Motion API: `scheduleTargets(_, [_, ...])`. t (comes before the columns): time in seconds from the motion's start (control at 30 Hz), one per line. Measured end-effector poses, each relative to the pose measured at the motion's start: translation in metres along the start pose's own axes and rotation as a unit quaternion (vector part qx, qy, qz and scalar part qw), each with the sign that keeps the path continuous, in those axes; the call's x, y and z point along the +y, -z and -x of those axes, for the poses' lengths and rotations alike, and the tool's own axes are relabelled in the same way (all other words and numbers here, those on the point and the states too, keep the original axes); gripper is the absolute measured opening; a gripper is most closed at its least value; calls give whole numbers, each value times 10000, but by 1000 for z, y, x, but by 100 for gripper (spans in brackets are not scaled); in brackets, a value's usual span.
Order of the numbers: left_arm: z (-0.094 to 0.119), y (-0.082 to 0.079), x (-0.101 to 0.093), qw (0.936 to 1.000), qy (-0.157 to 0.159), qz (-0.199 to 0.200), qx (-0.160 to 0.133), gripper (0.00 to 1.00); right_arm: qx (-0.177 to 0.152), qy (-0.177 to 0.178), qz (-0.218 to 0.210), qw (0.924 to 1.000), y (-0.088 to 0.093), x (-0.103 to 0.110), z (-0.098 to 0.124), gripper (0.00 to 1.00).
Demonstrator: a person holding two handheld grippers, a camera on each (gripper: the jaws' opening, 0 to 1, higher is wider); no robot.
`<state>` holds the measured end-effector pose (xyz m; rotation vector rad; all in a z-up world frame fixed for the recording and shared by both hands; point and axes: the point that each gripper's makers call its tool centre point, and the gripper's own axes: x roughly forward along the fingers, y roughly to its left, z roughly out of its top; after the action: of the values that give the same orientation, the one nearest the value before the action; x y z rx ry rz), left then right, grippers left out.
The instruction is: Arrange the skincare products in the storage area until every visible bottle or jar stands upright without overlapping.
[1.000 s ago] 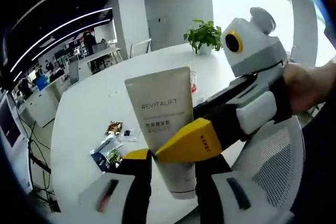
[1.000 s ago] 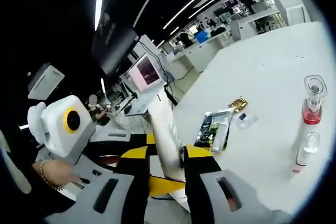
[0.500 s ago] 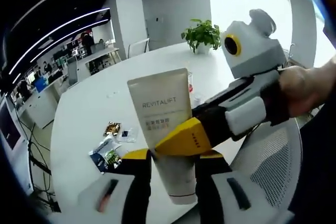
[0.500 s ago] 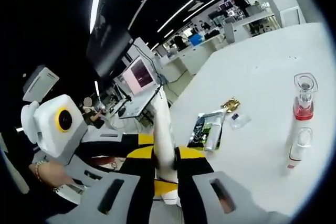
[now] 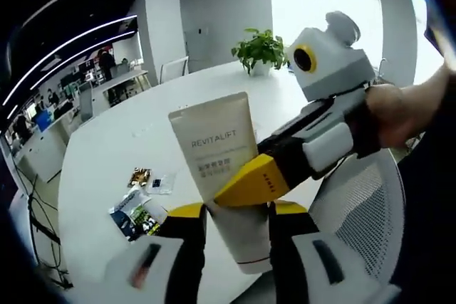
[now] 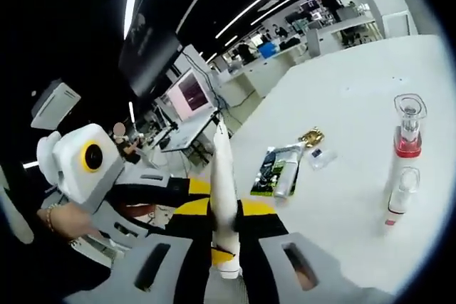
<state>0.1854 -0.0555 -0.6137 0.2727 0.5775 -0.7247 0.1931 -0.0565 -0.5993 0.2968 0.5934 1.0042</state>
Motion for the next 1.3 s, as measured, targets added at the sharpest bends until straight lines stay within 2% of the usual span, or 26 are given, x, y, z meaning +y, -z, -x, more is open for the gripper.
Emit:
scheduleTargets(0.17, [11,8,11,9998,134,172,9,43,241,-46,884,9958,6,-6,7,12])
scheduleTargets(0.23, [19,5,18,9997,193,168,-11,43,365,-146,1423,9890,9,-8,9,12])
scheduleTargets(0.27, [22,3,21,9995,311,-34,7,43,456,-216,1772,9829,12,-9,10,12])
scheduleTargets(0.3, [25,2,24,9992,366,-176,31,42,545,-264,1945,9790,14,-9,11,12])
scheduleTargets(0.33, [27,-3,26,9986,419,-326,7,42,683,-350,2246,9714,19,-9,11,12])
scheduleTargets(0.4, [33,-15,21,9958,673,-621,-55,42,795,-474,2565,9621,24,-8,12,12])
scheduleTargets(0.43, [35,-20,21,9946,745,-725,-75,42,848,-563,2636,9593,27,-7,11,12])
scheduleTargets(0.53, [37,-34,9,9864,1113,-1209,-40,42,870,-746,2671,9568,31,-4,11,12])
scheduleTargets(0.63, [35,-41,-2,9774,1428,-1561,9,41,749,-1142,2877,9479,32,9,12,12])
scheduleTargets(0.73, [32,-40,-10,9683,1707,-1810,207,40,806,-1354,2934,9429,34,18,13,12])
scheduleTargets(0.8, [32,-36,-18,9588,1946,-2033,388,37,848,-1440,3008,9389,35,22,13,12])
scheduleTargets(0.87, [32,-35,-22,9552,2055,-2072,483,33,904,-1545,3054,9353,37,25,13,12])
scheduleTargets(1.0, [33,-40,-28,9522,2196,-2095,350,25,855,-1675,3053,9335,35,30,14,12])
scheduleTargets(1.13, [35,-41,-35,9487,2363,-2081,295,25,764,-1797,2987,9342,31,33,16,12])
scheduleTargets(1.3, [35,-39,-38,9462,2469,-2070,298,22,717,-1935,3005,9312,28,36,17,12])
